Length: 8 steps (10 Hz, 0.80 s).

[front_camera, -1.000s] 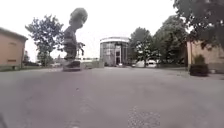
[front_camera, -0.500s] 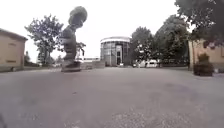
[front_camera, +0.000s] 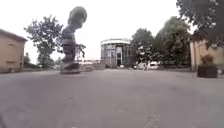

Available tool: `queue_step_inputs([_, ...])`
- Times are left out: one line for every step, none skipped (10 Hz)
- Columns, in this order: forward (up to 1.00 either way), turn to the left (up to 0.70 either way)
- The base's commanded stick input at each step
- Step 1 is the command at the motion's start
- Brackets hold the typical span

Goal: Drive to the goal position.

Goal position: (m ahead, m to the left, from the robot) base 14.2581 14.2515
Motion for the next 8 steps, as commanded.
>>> queue_step_inputs([0.70, -0.35])
queue_step_inputs([0.70, -0.35])
queue_step_inputs([0.70, -0.35])
queue_step_inputs([0.70, -0.35])
queue_step_inputs([0.70, -0.32])
queue_step_inputs([0.70, -0.23])
queue_step_inputs([0.70, -0.05])
queue_step_inputs([0.70, 0.00])
